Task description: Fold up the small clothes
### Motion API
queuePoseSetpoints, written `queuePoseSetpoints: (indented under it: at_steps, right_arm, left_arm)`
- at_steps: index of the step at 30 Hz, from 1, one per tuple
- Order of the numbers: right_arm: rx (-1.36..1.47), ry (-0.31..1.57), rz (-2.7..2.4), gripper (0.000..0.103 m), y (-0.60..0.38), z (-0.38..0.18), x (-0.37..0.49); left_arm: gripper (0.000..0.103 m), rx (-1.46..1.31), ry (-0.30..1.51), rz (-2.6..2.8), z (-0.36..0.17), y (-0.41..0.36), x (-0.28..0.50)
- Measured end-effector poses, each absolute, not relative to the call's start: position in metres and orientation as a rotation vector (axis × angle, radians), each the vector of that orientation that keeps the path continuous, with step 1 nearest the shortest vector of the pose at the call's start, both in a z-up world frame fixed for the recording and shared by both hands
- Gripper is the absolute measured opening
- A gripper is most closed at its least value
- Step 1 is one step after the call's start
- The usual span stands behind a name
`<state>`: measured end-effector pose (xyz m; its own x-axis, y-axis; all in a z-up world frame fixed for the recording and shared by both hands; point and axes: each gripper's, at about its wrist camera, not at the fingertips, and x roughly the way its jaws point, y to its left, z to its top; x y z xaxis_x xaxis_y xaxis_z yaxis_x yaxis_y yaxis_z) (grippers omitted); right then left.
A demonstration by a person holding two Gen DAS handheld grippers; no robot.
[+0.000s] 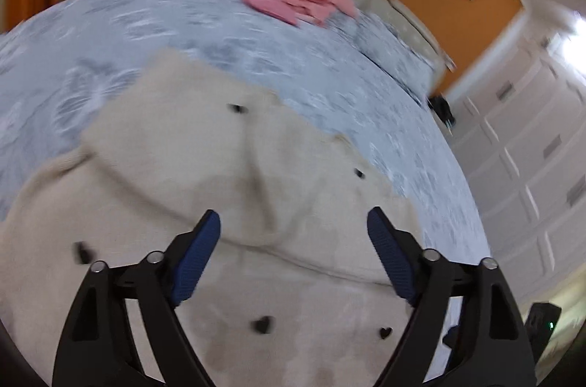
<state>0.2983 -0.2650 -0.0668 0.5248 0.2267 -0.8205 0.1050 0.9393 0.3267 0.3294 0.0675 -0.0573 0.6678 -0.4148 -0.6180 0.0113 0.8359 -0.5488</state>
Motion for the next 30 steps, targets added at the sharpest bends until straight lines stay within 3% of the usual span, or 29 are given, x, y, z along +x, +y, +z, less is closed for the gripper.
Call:
queuePoseSetpoints:
  at_steps: [7,11,13,14,15,19,20,21,22,23,24,28,29,30]
  right_arm:
    - [0.456,1.042,0.268,0.057,-0.19,-0.076,0.451]
    - [0.4,1.066,0.221,0.057,-0.133,-0.079,0.509]
    - [0.293,1.044,0.244,0.064,-0.099,-0.073,0.519]
    - [0.194,1.043,0.25,0.076,-0.074,-0.074,0.525]
    - [0.103,1.047,0.253,0.079,-0.054,-0.078,0.529]
    - [-0.235,1.092,0.199,0.078,0.0,-0.115,0.547]
    - [-0.258,1.097,0.189,0.067,0.003,-0.12,0.548]
    - [-0.249,1.097,0.2,0.028,0.001,-0.122,0.548]
    - [-0.185,1.107,0.223,0.02,-0.006,-0.115,0.552]
    - [-0.098,1.086,0.237,0.015,-0.018,-0.103,0.554]
    - [0.03,1.032,0.253,0.015,-0.039,-0.083,0.553]
    - [0.436,0.804,0.205,0.008,-0.163,-0.025,0.499]
    - [0.464,0.801,0.121,0.009,-0.197,-0.039,0.482]
    - [0.461,0.856,0.064,0.018,-0.217,-0.061,0.475]
  left_arm:
    - [0.082,-0.941,0.874,-0.036,-0.106,0.161,0.372]
    - [0.064,-1.039,0.929,0.063,-0.139,0.181,0.377]
    - [0.06,-1.091,0.917,0.081,-0.147,0.184,0.373]
    - [0.06,-1.115,0.905,0.089,-0.15,0.185,0.372]
    - [0.06,-1.127,0.898,0.092,-0.151,0.186,0.373]
    - [0.074,-1.109,0.888,0.067,-0.141,0.176,0.387]
    - [0.072,-1.101,0.89,0.068,-0.14,0.175,0.395]
    - [0.067,-1.093,0.881,0.063,-0.139,0.174,0.401]
    - [0.041,-1.089,0.868,0.06,-0.137,0.177,0.402]
    - [0.014,-1.08,0.86,0.084,-0.134,0.181,0.406]
    - [0.008,-1.087,0.843,0.107,-0.132,0.187,0.405]
    - [0.009,-1.061,0.774,0.15,-0.127,0.214,0.398]
    - [0.009,-1.041,0.794,0.155,-0.131,0.216,0.399]
    - [0.008,-1.022,0.829,0.17,-0.139,0.218,0.401]
